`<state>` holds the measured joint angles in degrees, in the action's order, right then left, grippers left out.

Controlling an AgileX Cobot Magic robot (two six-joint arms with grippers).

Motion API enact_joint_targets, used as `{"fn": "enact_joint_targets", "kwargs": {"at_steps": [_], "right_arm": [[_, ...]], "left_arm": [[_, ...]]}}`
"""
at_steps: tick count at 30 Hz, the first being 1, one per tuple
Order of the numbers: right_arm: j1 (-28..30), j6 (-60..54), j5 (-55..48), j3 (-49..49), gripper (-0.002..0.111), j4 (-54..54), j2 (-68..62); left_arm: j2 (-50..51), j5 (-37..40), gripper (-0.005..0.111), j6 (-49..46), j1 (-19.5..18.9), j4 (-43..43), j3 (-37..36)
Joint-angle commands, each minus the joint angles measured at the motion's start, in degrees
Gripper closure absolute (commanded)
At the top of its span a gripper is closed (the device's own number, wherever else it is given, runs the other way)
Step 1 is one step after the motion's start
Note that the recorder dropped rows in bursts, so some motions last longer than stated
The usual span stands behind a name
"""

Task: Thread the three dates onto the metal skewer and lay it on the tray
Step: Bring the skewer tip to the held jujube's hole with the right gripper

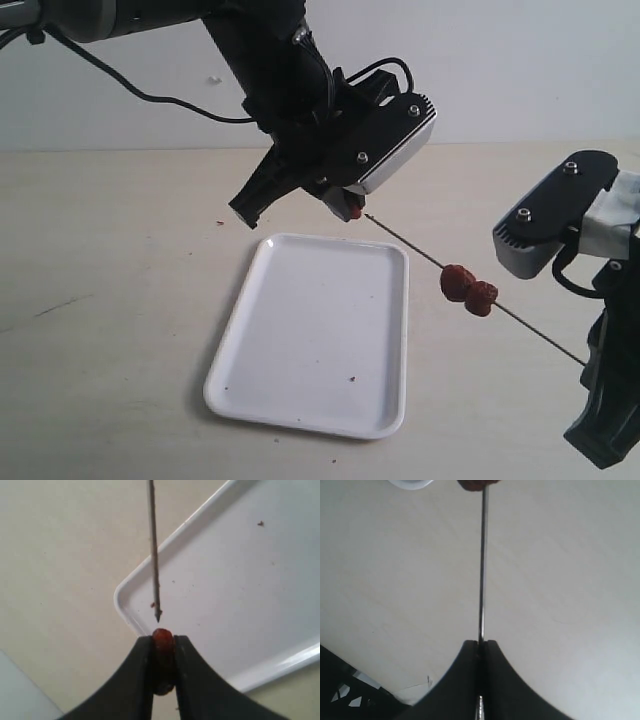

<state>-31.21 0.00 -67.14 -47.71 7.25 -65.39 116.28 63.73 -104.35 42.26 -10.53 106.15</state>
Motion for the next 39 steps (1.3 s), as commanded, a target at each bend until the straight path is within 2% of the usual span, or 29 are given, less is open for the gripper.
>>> {"fn": "enact_joint_targets", "kwargs": {"at_steps": [1, 22, 39], "right_arm": [[-0.07, -0.63, 0.69, -0.47, 0.108, 0.27, 0.55], [-0.07, -1.61, 2.38, -0.69, 0.108, -1.06, -1.30], [-0.07, 0.00, 2.85, -0.69, 0.108, 2.11, -1.36]], "left_arm": [[-0.64, -0.26, 0.095, 0.27, -0.01, -0.31, 0.41], [-0.64, -0.26, 0.095, 0.27, -0.01, -0.31, 0.41], [-0.64, -0.14, 0.095, 0.27, -0.01, -0.31, 0.41]]}}
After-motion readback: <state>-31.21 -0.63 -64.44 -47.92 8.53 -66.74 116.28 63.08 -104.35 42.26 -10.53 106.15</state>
